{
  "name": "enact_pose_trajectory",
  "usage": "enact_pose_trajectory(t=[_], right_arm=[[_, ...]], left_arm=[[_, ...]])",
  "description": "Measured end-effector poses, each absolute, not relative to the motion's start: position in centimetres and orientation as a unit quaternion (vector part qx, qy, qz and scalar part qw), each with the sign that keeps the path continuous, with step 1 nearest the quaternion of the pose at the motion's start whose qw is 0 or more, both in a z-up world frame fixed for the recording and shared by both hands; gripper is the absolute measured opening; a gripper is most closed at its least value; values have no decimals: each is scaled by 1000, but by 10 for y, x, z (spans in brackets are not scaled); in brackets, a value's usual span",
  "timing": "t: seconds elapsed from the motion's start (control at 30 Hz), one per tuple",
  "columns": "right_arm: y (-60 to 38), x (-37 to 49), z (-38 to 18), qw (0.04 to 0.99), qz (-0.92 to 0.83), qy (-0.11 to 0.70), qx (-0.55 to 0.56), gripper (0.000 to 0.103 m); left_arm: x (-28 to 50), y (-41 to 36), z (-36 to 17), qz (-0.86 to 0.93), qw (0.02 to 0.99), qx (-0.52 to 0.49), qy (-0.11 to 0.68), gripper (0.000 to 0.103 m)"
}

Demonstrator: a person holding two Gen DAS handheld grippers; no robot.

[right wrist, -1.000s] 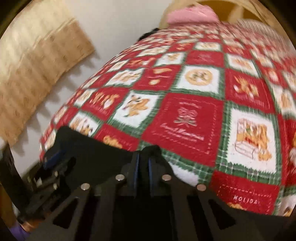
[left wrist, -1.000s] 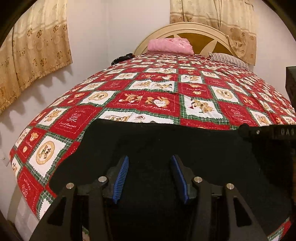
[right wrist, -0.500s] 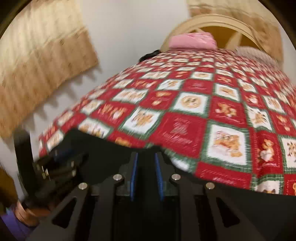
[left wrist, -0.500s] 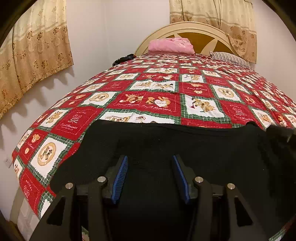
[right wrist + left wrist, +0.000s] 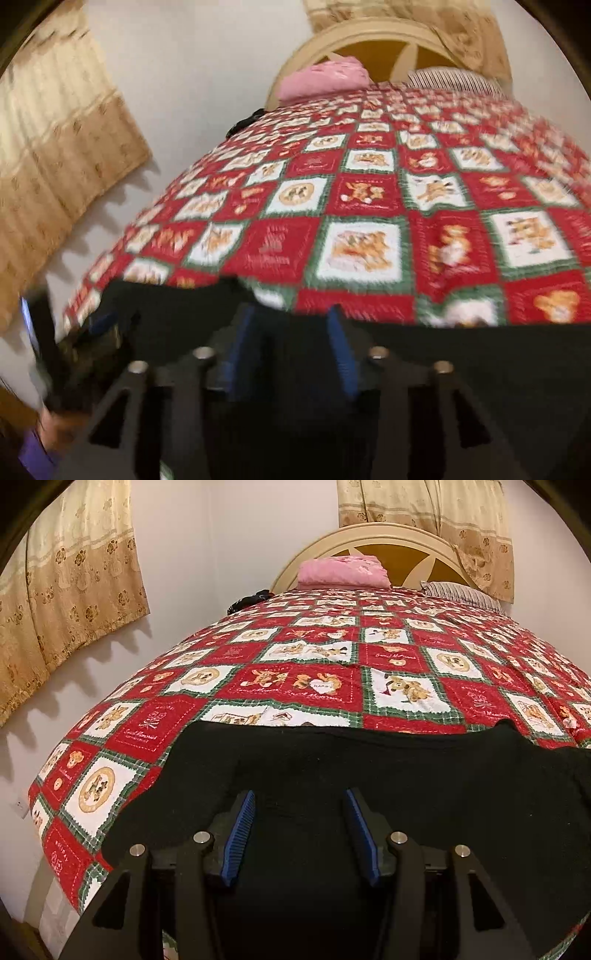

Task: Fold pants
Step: 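Grasp the pants edge again with the right gripper and lift it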

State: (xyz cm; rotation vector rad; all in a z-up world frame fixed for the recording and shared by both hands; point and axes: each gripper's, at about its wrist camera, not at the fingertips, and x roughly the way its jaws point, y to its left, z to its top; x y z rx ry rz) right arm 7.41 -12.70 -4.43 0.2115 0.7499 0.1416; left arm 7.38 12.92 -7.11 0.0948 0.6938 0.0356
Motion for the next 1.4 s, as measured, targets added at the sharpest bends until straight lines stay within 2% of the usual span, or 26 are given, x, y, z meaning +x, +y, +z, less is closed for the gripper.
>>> enact_pose_trajectory(t=[0.13,0.17,0.2,0.23,0.27,0.4,0.6,0.7,0.73,0.8,0.9,1.07,1.3,1.4], right_arm=[[-135,52,-56,926,29,373,51,51],[-143,49,-63,921,20,384,59,48],[-154,45,-69,918,19,389,77,39],[-166,38,-70,918,28,384,101,35],[-172,34,-67,917,32,382,108,34],[-195,4,-44,925,-24,372,78,39],[-294,-70,-8,928,-152,315,126,46],[-344,-101,-12,912,-222,317,137,46],[-357,-109,-14,908,-234,316,142,37],[-381,-128,-12,914,-232,298,148,36],[-409,-153,2,895,-325,274,136,47],[-449,-211,21,881,-368,188,230,47],[-454,-197,0,883,-342,212,243,47],[-448,-195,-12,882,-346,225,228,51]], left_arm=[[74,129,-71,17,939,46,340,53],[74,129,-71,17,939,46,340,53],[74,129,-71,17,939,46,339,53],[73,129,-72,16,940,45,339,53],[73,130,-72,15,940,44,338,53],[73,130,-71,14,940,42,339,53],[73,131,-71,16,939,44,340,53],[73,131,-71,19,939,46,341,53],[73,130,-71,20,938,48,342,54],[74,129,-71,23,938,51,342,54],[74,127,-71,30,937,56,343,56],[73,127,-71,32,938,56,341,57],[73,127,-71,35,938,58,341,58],[72,126,-71,35,938,57,341,58]])
